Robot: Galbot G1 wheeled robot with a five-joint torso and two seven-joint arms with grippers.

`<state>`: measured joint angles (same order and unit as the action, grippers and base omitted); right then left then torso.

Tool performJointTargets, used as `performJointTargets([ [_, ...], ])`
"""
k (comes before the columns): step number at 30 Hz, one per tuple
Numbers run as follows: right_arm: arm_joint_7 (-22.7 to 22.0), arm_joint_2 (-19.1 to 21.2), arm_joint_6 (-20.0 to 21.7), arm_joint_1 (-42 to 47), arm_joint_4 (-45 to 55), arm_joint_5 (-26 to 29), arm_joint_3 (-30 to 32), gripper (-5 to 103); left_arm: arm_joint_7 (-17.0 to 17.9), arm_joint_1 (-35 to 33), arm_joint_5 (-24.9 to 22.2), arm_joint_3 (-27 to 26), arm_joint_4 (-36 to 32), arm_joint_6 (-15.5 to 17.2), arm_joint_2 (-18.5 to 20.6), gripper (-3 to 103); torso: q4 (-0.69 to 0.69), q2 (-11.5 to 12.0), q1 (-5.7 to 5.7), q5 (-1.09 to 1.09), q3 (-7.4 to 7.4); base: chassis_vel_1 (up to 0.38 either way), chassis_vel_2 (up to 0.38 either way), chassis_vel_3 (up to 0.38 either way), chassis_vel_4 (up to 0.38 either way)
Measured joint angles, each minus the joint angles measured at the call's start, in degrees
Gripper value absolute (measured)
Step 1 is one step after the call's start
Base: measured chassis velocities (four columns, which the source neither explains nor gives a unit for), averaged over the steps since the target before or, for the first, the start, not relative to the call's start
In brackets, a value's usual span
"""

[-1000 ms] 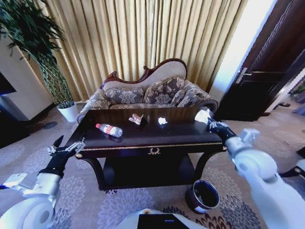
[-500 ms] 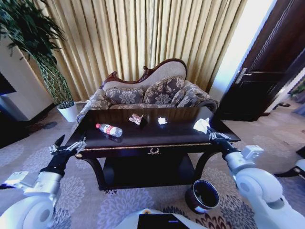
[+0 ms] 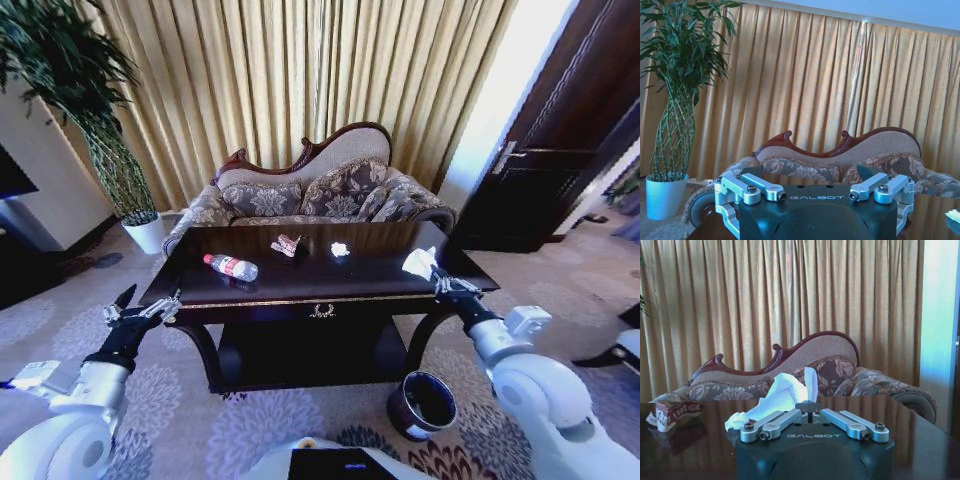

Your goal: Move to the front of the table and place the trash on the table into the trash bin.

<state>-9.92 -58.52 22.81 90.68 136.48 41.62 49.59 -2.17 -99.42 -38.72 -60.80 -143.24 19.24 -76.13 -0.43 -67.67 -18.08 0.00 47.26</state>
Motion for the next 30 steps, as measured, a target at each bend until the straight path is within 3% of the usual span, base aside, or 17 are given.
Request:
performJointTargets([
  [21,0.05,-0.48,-0.28,-0.05,-0.72,-1.39,-1.31,0,-0.55,0.06,-0.22,-0.11,0.0,-0.45,-0.11,100,0.0,-0.01,0.01,0.0,0.0,0.107,-0.115,-0.103,0.095],
  [28,0.86,-3.1,-0.59,0.81,-9.35,-3.85,-2.96,0,-0.9,0.22,-0.33,-0.21,0.0,-0.63,0.18,100,0.0,-0.01,0.02,-0.01,0.0,0.023,-0.026,-0.017,0.027],
  [30,1.29,-3.54,-2.51,0.77,-15.64,-5.15,-3.36,0,-0.88,0.18,-0.42,-0.43,0.0,-0.63,0.14,100,0.0,0.01,-0.01,0.02,0.01,0.0,0.0,0.0,0.0],
])
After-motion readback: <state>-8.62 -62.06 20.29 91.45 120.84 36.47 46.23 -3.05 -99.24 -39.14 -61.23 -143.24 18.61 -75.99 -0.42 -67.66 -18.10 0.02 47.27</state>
